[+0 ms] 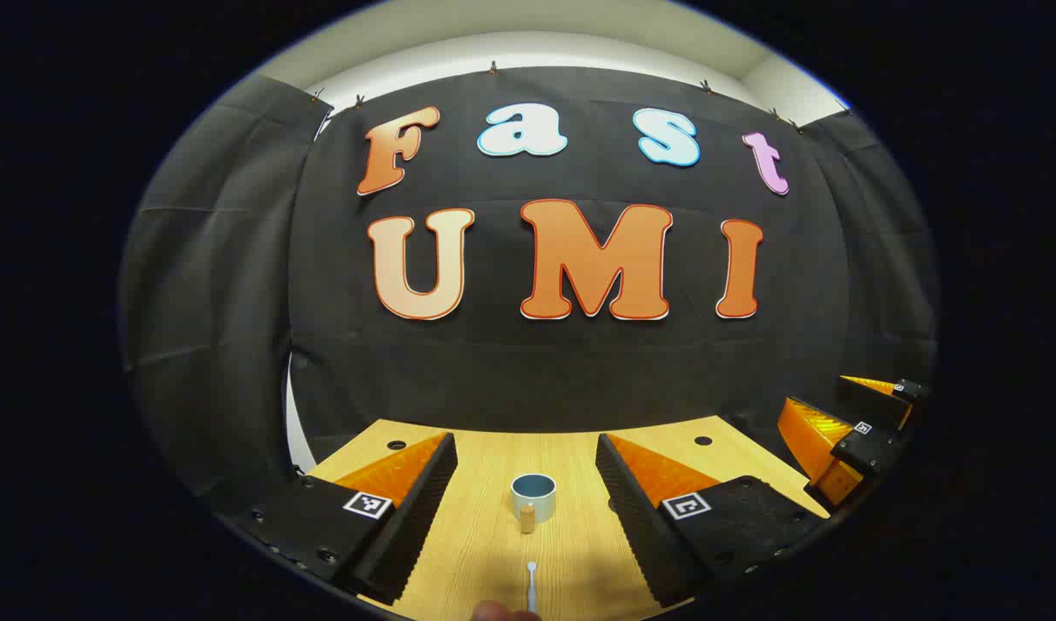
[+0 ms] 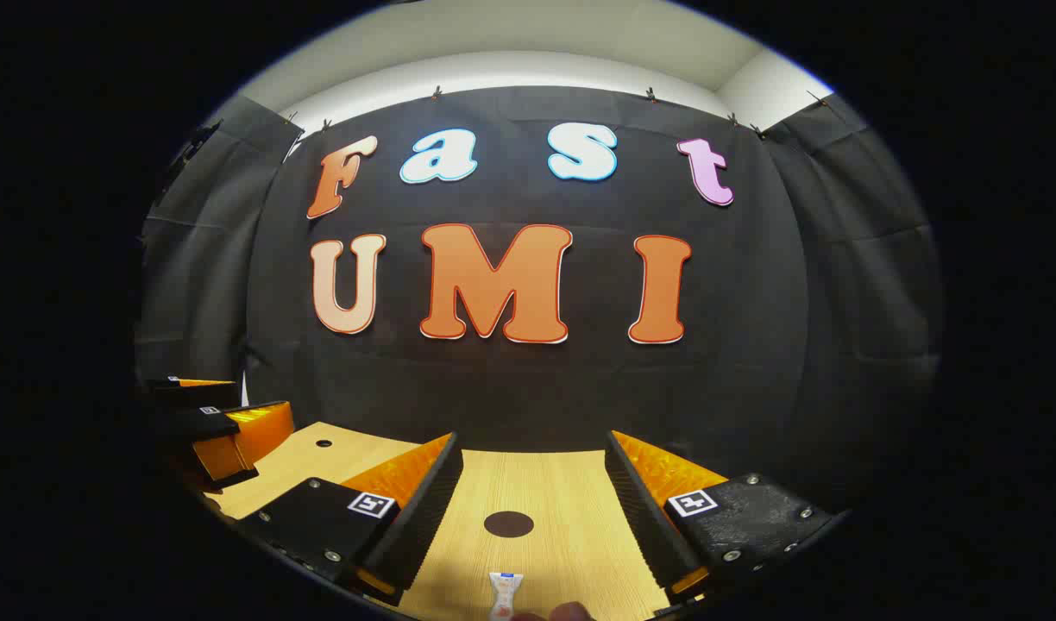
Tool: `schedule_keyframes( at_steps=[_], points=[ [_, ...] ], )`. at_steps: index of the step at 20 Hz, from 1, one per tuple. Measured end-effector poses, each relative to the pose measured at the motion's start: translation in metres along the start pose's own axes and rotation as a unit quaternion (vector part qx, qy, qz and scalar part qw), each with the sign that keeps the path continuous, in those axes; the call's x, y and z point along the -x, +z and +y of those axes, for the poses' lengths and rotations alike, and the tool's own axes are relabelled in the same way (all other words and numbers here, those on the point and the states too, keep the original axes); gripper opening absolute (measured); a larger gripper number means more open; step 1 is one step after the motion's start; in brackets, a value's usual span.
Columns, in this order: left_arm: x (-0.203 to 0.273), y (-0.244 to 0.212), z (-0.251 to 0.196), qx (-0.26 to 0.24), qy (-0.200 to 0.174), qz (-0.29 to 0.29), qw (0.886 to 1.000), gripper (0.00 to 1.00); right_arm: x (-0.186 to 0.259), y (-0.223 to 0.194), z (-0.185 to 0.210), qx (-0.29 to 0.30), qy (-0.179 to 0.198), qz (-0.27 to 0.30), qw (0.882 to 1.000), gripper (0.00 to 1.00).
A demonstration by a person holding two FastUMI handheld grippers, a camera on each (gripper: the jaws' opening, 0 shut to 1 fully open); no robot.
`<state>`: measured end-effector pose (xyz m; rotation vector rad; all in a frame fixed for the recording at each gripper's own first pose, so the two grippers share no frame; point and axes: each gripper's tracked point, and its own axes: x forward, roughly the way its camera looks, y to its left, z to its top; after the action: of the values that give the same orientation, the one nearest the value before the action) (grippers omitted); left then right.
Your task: Put the toothbrush and toothpaste on the desktop into the cup, then pick up the cup and place it on the coaster on the desktop.
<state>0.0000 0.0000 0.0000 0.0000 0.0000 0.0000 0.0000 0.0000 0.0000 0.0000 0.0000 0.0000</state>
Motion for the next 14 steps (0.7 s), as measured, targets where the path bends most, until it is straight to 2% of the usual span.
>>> schedule_keyframes(
  at_steps=[14],
  points=[
    [0.0045, -0.0035, -0.0024, -0.003, -0.006, 0.000, 1.000, 0.98, 0.0045, -0.0012, -0.0052, -0.006, -0.009, 0.013, 1.000, 0.99]
  ],
)
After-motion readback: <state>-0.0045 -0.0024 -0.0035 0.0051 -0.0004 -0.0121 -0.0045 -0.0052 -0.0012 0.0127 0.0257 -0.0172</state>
